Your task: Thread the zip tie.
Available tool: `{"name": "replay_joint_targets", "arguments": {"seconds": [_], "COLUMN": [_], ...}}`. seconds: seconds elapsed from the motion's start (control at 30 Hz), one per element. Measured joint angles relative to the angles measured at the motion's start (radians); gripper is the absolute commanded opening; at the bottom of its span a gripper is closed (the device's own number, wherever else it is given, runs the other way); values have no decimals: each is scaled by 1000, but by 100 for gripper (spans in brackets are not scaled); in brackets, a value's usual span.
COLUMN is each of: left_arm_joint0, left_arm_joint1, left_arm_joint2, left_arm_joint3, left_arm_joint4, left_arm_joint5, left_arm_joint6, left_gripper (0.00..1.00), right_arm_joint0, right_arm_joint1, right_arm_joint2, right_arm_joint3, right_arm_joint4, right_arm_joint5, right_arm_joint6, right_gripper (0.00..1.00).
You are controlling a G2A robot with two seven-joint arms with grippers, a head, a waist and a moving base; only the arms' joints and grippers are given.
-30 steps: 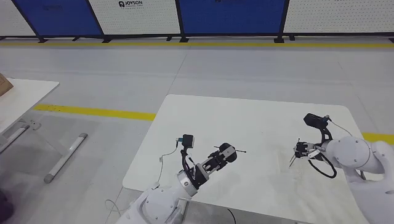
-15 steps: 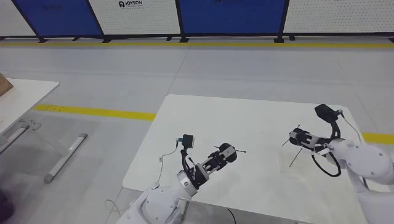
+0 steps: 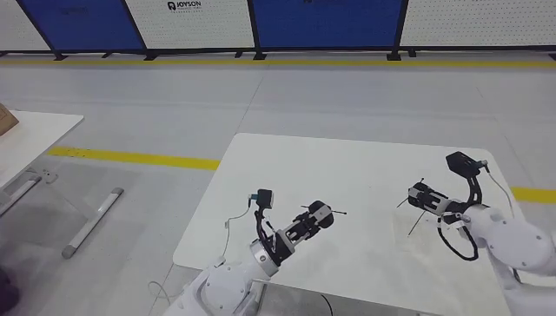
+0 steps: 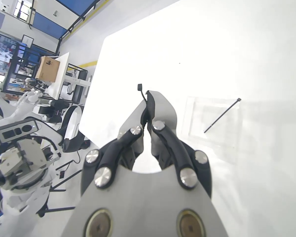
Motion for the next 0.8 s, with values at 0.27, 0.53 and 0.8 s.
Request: {"name": "replay_joint_targets", "arguments": {"seconds": [0.27,0.53,0.8], "left_arm_joint0": [-121,-123,-123], "left_arm_joint1": [-15,-15,-15], "left_arm_joint2": [38,40,40], "left_arm_joint3": [27,28,28], "left_arm_joint4": [149,151,151], "left_arm_joint5": [240,244,245], "left_arm_joint6": [137,133,133], "left_gripper": [0,0,0], "right_arm_joint0": [0,0,0], "right_arm_joint1": [0,0,0], "right_arm_joint2": [0,0,0], "right_arm_joint3": [0,0,0], "right_arm_joint4": [0,0,0], "right_arm_joint5": [0,0,0], "right_arm_joint6": [0,0,0], "right_gripper": [0,0,0]}}
